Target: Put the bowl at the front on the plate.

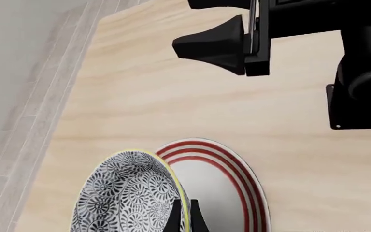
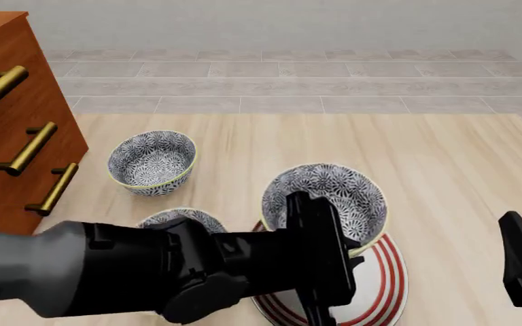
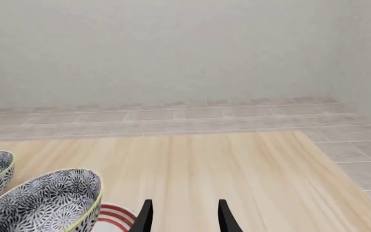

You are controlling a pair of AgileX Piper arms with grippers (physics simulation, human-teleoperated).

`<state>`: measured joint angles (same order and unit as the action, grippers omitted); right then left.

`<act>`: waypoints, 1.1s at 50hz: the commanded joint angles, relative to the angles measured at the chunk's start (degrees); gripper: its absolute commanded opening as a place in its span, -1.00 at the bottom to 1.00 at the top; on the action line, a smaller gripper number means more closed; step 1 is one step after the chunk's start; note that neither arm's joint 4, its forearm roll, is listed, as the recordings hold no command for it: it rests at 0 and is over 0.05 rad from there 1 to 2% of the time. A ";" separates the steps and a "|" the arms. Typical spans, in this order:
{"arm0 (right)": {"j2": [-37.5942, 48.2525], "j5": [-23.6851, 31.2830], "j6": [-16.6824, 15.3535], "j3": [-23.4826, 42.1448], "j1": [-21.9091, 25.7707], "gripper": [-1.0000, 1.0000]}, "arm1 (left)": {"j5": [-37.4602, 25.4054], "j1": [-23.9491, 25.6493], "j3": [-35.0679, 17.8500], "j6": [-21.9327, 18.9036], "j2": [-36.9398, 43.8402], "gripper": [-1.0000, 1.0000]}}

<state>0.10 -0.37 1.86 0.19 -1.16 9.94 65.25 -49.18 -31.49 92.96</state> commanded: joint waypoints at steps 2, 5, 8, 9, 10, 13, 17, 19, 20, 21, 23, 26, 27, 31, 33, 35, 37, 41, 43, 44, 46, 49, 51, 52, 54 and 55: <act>-0.02 -0.07 0.05 -0.04 -0.04 1.00 | -0.86 1.70 -0.64 0.07 0.90 -1.00; -0.01 0.02 0.04 0.06 -0.02 1.00 | -1.38 2.21 -0.71 0.11 0.65 -1.00; 0.00 0.02 0.00 0.06 0.01 1.00 | -1.64 2.44 -0.72 0.25 0.60 -1.00; 0.00 -0.02 0.01 0.01 0.02 1.00 | -1.57 2.40 -0.67 0.18 0.71 -1.00; 0.00 -0.03 0.03 -0.01 0.02 1.00 | -1.52 2.40 -0.61 0.13 0.74 -1.00; 0.00 0.01 0.06 0.02 0.02 1.00 | -1.71 2.38 -0.67 0.24 0.94 -1.00; 0.01 0.02 0.15 0.02 0.00 1.00 | -2.01 2.43 -0.77 0.41 1.31 -1.00; 0.01 -0.02 0.17 -0.02 0.00 1.00 | -2.37 2.39 -0.97 0.68 1.43 -1.00; 0.02 -0.02 0.19 -0.02 0.01 1.00 | -2.07 2.43 -0.77 0.35 1.37 -1.00; 0.03 -0.03 0.20 -0.02 0.02 1.00 | -2.22 2.45 -0.88 0.52 1.46 -1.00; 0.04 -0.03 0.23 -0.01 0.04 1.00 | -2.32 2.52 -0.95 0.73 1.54 -1.00; 0.03 -0.07 0.27 -0.04 -0.01 1.00 | -2.80 2.76 -1.05 1.03 1.84 -1.00; 0.04 -0.06 0.28 -0.02 -0.01 1.00 | -2.87 2.82 -0.97 0.92 1.83 -1.00; 0.10 -0.08 0.28 0.01 0.02 1.00 | -4.76 2.74 -2.06 2.29 2.04 -1.00; 0.10 -0.11 0.32 -0.03 0.04 1.00 | -4.78 2.79 -1.96 1.85 1.75 -1.00; 0.09 -0.14 0.29 -0.07 0.06 1.00 | -5.16 3.04 -2.15 2.12 1.70 -1.00; 0.09 -0.11 0.26 -0.05 0.07 1.00 | -5.52 3.12 -2.34 2.51 1.73 -1.00; 0.04 -0.09 0.19 -0.11 0.11 1.00 | -5.69 3.13 -2.38 2.66 1.74 -1.00; 0.04 -0.07 0.18 -0.10 0.13 1.00 | -6.04 3.36 -2.58 3.23 1.83 -1.00; 0.04 -0.07 0.16 -0.10 0.14 1.00 | -5.92 3.32 -2.48 3.11 1.85 -1.00; 0.10 0.01 0.13 0.02 0.20 1.00 | -6.49 3.58 -2.91 4.15 2.13 -1.00; 0.11 -0.09 0.09 -0.11 0.28 1.00 | -6.52 3.45 -2.90 4.39 2.28 -1.00; 0.16 -0.05 0.07 -0.04 0.31 1.00 | -6.49 3.20 -2.99 4.60 2.56 -1.00; 0.15 -0.04 0.06 -0.05 0.33 1.00 | -6.66 3.28 -3.16 4.94 2.69 -1.00; 0.17 -0.03 0.08 -0.03 0.34 1.00 | -6.29 3.12 -2.91 4.60 2.74 -1.00; 0.20 -0.01 0.10 0.01 0.34 1.00 | -6.73 3.17 -3.22 5.20 2.90 -1.00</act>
<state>0.21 -0.42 1.99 0.14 -0.94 3.99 68.42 -51.53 -27.50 95.40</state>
